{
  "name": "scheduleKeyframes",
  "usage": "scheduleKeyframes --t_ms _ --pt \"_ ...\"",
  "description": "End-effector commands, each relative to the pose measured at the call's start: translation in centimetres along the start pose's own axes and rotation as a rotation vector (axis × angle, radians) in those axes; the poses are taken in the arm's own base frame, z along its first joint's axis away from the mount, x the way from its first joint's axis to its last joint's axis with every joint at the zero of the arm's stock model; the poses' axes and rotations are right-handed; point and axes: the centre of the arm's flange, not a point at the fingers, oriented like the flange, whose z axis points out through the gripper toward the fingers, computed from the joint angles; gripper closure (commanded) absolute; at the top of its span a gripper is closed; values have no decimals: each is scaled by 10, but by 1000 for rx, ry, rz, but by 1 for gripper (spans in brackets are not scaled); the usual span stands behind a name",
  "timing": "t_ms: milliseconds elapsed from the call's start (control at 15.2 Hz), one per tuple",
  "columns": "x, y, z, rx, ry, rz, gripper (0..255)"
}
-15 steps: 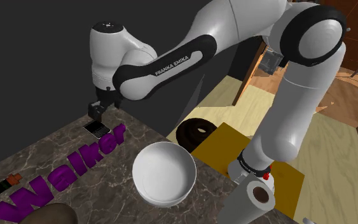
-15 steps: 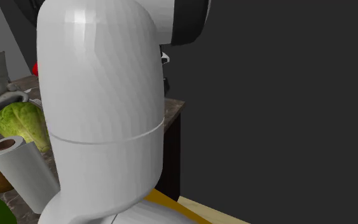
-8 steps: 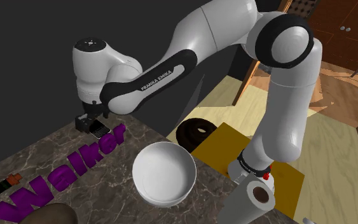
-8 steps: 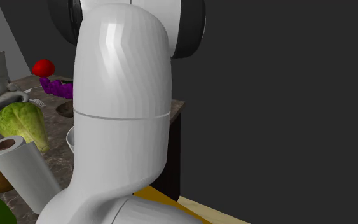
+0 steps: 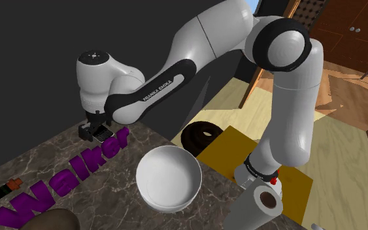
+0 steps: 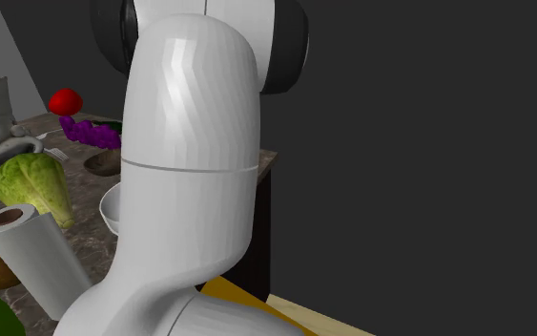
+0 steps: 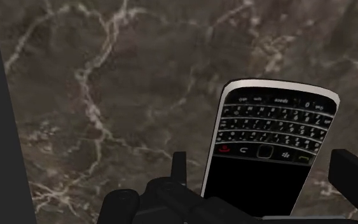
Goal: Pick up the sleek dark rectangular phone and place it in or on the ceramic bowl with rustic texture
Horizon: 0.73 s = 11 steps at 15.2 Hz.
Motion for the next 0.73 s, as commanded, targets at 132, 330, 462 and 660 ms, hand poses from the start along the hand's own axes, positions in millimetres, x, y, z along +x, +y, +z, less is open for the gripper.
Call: scheduleKeyframes --t_ms 132,330,462,660 --pt "0 0 1 0 0 0 0" --pt "0 0 0 0 0 0 255" --pt "0 0 0 0 0 0 255" --pt "0 0 0 0 0 0 255"
